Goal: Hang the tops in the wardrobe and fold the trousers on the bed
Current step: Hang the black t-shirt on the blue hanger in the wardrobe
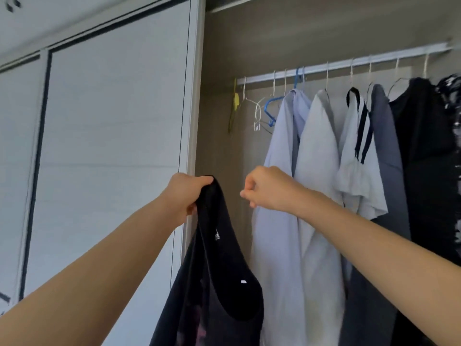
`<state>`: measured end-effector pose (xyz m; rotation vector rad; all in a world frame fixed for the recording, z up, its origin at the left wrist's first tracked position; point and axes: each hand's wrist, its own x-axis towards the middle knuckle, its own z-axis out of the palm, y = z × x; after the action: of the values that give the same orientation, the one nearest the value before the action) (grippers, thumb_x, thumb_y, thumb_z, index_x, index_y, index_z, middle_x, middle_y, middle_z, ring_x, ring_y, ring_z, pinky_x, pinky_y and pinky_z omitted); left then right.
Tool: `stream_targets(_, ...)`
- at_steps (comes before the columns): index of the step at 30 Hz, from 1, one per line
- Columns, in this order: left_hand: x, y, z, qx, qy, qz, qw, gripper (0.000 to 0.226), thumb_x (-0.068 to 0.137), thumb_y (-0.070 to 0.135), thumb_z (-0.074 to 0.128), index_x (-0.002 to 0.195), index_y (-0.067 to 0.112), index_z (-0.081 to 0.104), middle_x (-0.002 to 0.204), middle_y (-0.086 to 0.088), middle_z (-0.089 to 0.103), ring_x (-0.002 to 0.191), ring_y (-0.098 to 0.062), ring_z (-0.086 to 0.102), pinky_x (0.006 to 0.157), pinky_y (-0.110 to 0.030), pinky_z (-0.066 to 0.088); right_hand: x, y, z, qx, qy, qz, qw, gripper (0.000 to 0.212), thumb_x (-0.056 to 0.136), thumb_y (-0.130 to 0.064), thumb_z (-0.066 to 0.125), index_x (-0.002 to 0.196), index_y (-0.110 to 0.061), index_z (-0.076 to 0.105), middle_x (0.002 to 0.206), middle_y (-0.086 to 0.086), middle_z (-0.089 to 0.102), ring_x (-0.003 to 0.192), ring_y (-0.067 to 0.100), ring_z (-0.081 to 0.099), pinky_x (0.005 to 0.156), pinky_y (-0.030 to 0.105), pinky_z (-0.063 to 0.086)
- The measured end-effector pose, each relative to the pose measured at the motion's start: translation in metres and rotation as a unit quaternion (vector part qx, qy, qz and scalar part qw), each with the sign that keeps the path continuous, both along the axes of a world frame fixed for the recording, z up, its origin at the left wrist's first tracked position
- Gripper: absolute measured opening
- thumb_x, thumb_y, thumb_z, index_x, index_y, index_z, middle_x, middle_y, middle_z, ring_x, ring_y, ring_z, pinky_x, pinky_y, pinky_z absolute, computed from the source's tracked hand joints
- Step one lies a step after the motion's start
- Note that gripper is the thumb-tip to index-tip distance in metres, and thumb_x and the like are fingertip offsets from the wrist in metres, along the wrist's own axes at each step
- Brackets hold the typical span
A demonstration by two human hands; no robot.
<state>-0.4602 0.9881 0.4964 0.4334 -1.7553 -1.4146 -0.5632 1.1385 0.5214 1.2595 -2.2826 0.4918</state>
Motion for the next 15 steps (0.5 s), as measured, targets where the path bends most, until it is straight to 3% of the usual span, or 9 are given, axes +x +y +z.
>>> stream_targets(4, -0.019, 0.001, 0.010, -0.029, 0.013, 0.015, 0.999, 0.025, 0.094, 0.022, 0.064, 0.099, -0.002, 0.069, 0.093, -0.020, 0.068, 0.079, -0.027, 0.064, 0.066, -0.033, 0.052, -0.016, -0.015, 0.051, -0.060, 0.092, -0.025, 0.994, 0.019, 0.095, -0.029, 0.052, 0.091, -0.013, 0.062, 0.088, 0.006, 0.063, 0.084, 0.027, 0.061, 0.070, 0.034, 0.049)
stream_targets(7, -0.034, 0.001, 0.017, -0.028, 0.023, 0.008, 0.999, 0.023, 0.095, 0.021, 0.063, 0.101, -0.001, 0.069, 0.097, -0.016, 0.070, 0.084, -0.024, 0.067, 0.075, -0.034, 0.057, -0.028, -0.026, 0.085, -0.087, 0.136, -0.053, 0.985, 0.021, 0.095, -0.018, 0.049, 0.075, -0.011, 0.048, 0.074, 0.007, 0.049, 0.078, 0.031, 0.053, 0.062, 0.031, 0.039)
stream_targets(9, -0.045, 0.001, 0.023, -0.035, 0.030, 0.006, 0.999, 0.023, 0.095, 0.022, 0.063, 0.101, 0.001, 0.070, 0.094, -0.013, 0.070, 0.082, -0.021, 0.065, 0.071, -0.032, 0.056, -0.036, -0.031, 0.104, -0.107, 0.157, -0.057, 0.980, 0.015, 0.094, -0.011, 0.047, 0.079, -0.009, 0.044, 0.077, 0.008, 0.047, 0.079, 0.032, 0.048, 0.060, 0.031, 0.034)
stream_targets(10, -0.051, 0.001, 0.027, -0.039, 0.033, 0.006, 0.999, 0.023, 0.096, 0.023, 0.062, 0.101, 0.002, 0.070, 0.094, -0.012, 0.070, 0.083, -0.021, 0.065, 0.068, -0.031, 0.055, -0.042, -0.033, 0.113, -0.118, 0.168, -0.054, 0.977, 0.006, 0.094, -0.010, 0.047, 0.088, -0.007, 0.047, 0.088, 0.012, 0.050, 0.082, 0.033, 0.049, 0.063, 0.032, 0.035)
stream_targets(12, -0.062, -0.002, 0.034, -0.046, 0.039, 0.005, 0.998, 0.024, 0.096, 0.024, 0.062, 0.102, 0.002, 0.070, 0.095, -0.012, 0.070, 0.084, -0.022, 0.065, 0.070, -0.032, 0.054, -0.050, -0.039, 0.130, -0.138, 0.196, -0.057, 0.969, 0.020, 0.094, -0.009, 0.048, 0.113, -0.002, 0.050, 0.114, 0.019, 0.051, 0.100, 0.037, 0.052, 0.073, 0.034, 0.037)
stream_targets(15, -0.077, -0.007, 0.042, -0.055, 0.047, 0.004, 0.997, 0.031, 0.096, 0.024, 0.062, 0.105, -0.005, 0.069, 0.090, -0.014, 0.067, 0.082, -0.025, 0.062, 0.071, -0.035, 0.050, -0.064, -0.047, 0.151, -0.159, 0.259, -0.101, 0.947, 0.035, 0.095, -0.010, 0.050, 0.127, 0.002, 0.044, 0.131, 0.021, 0.043, 0.118, 0.039, 0.044, 0.094, 0.038, 0.037)
